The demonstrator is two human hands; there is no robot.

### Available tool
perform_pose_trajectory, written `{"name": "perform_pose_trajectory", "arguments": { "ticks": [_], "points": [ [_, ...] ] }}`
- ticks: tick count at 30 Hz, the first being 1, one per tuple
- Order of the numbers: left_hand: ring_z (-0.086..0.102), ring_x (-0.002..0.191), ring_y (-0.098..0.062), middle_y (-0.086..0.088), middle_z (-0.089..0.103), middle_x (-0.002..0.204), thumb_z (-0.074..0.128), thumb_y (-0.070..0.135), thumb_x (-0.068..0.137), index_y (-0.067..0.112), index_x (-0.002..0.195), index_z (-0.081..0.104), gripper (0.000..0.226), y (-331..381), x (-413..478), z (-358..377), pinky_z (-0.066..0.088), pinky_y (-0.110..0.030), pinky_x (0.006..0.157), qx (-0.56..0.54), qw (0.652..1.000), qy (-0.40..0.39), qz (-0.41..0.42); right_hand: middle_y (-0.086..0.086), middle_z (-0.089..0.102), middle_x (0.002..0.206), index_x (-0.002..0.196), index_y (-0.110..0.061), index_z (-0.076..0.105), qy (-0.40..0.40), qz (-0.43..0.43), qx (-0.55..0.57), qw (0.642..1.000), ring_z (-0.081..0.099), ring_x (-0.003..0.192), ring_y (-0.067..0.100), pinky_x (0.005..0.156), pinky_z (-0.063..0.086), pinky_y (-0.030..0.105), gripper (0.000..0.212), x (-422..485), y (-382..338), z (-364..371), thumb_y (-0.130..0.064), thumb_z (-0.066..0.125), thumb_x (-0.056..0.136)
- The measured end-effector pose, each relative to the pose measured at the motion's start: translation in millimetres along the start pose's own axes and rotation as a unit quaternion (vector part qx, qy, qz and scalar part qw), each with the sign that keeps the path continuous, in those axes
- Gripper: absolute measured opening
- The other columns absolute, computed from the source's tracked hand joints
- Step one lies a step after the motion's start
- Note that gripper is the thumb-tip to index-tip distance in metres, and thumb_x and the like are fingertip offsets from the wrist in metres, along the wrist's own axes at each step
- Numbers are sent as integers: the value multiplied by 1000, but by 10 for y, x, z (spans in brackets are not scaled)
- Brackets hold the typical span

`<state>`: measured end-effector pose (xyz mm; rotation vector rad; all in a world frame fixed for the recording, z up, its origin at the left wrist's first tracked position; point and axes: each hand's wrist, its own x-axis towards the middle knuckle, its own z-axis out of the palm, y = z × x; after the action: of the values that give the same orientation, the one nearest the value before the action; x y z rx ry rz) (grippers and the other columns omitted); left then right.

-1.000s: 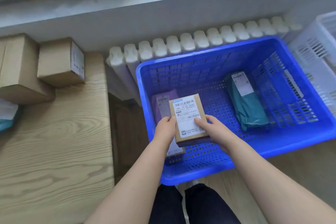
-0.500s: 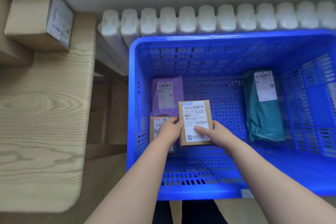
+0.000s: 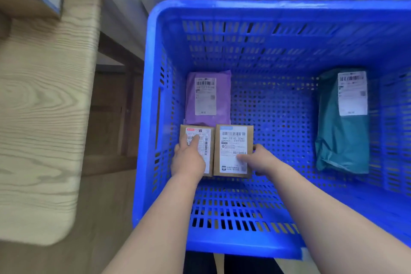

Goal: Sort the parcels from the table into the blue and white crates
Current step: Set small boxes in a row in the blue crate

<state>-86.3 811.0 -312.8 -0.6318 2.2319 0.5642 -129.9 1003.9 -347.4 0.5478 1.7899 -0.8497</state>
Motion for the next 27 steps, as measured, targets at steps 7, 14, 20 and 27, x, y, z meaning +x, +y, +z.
{"name": "perform_pose_trajectory", "arguments": {
  "ticks": [7, 14, 20, 27],
  "points": [
    [-6, 153, -25, 1, -11, 166, 46, -3, 91, 31, 159, 7, 86, 11, 221, 26, 13, -39, 123, 125, 988, 20, 89, 5, 62, 114, 120, -11, 54, -24, 11, -82, 996, 54, 82, 15, 53, 35, 20, 25, 108, 78, 25, -20, 59, 97],
    [5, 150, -28, -5, 6, 165, 50, -1, 87, 24, 158, 17, 82, -5, 247, 59, 24, -38, 118, 147, 983, 33, 106, 6, 65, 117, 127, -15, 56, -54, -3, -103, 993, 61, 90, 22, 71, 49, 32, 30, 151, 127, 68, -25, 55, 99],
    [30, 134, -27, -4, 34, 148, 48, 3, 89, 24, 149, 34, 65, 23, 241, 38, 41, -36, 96, 150, 982, 45, 107, 5, 62, 88, 119, -8, 59, -76, 29, -130, 988, 52, 63, 17, 54, 43, 26, 25, 124, 110, 62, -21, 53, 99],
    [36, 126, -28, -7, 40, 139, 50, 3, 87, 21, 145, 36, 63, 14, 226, 21, 40, -35, 95, 193, 972, 55, 118, 8, 56, 124, 158, -23, -2, 24, -12, -81, 996, 63, 99, 28, 75, 54, 39, 107, 116, 116, 77, -9, 74, 83]
  ]
}}
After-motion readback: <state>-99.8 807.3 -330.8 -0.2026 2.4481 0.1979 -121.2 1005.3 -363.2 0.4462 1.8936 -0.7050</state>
